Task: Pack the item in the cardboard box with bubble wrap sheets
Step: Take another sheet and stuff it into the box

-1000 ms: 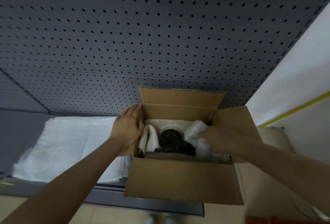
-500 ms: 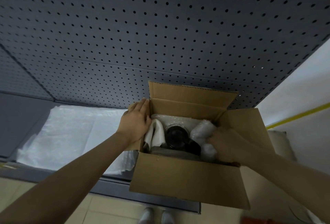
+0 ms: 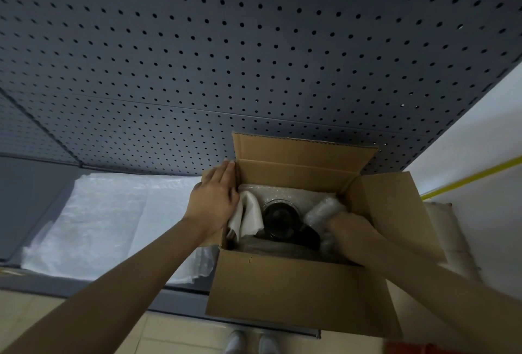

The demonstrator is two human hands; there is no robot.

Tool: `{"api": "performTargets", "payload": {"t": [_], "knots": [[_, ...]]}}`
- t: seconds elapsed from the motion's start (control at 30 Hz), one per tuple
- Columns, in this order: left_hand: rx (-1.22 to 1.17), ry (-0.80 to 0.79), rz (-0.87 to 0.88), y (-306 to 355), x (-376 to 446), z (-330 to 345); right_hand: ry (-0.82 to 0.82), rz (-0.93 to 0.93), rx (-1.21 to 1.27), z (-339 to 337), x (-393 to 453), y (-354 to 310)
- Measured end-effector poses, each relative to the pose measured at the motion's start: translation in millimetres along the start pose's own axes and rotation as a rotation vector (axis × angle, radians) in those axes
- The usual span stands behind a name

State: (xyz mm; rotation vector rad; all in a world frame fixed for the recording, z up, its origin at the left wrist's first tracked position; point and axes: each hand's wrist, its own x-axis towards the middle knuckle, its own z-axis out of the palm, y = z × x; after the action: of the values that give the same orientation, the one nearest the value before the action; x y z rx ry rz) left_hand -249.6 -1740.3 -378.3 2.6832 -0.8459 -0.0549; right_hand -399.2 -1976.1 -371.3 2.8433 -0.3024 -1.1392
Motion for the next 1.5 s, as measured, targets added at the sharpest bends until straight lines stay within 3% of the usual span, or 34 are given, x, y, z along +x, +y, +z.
{"api": "performTargets", "payload": {"t": [0.1,0.2,0.3,0.4,0.5,0.57,0.63,0.83,1.0,1.13,1.23,1.4,1.5], "knots": [[0.012,-0.005,-0.011,0.6,-0.4,0.7,0.228,-0.097,0.076,-7.7,-6.1,-0.9],[0.018,-0.012,-0.014,1.3,-0.8,0.8,0.001,-0.086,0.108,-18.9,-3.8,-3.2],[0.013,-0.013,-0.015,2.3,-1.0,0.6,-0.107,-0.060,0.104,-24.1,-3.8,-4.6],[0.016,-0.011,-0.011,1.9,-1.5,-0.4,0.077,-0.047,0.055,-28.1,-6.7,-6.3],[0.003,-0.008,-0.016,1.6,-2.0,0.9,0.369,-0.343,0.157,-44.4,-6.2,-28.9],[0.010,-0.004,-0.010,0.6,-2.0,1.7,0.425,-0.591,0.120,-51.7,-0.5,-59.4],[0.019,-0.002,-0.006,-0.6,-2.2,0.7,0.455,-0.700,0.016,-52.2,10.7,-85.4],[-0.038,-0.003,-0.015,-3.6,-2.3,7.4,0.472,-0.670,-0.105,-25.7,36.3,-104.6],[-0.046,-0.025,-0.006,-4.5,-0.8,7.6,0.305,-0.594,0.141,-14.6,59.0,-120.6],[-0.040,-0.033,-0.010,-1.9,-0.7,7.9,0.292,-0.512,-0.030,-9.4,62.2,-127.8],[-0.038,-0.038,-0.019,-1.6,0.7,6.6,0.315,-0.531,-0.079,-17.6,52.6,-127.7],[0.030,-0.066,0.001,1.8,-0.8,-2.8,0.418,-0.712,0.028,-33.0,27.5,-107.9],[0.110,-0.069,-0.010,2.8,-1.8,-12.4,0.413,-0.718,0.107,-42.5,13.3,-97.6]]}}
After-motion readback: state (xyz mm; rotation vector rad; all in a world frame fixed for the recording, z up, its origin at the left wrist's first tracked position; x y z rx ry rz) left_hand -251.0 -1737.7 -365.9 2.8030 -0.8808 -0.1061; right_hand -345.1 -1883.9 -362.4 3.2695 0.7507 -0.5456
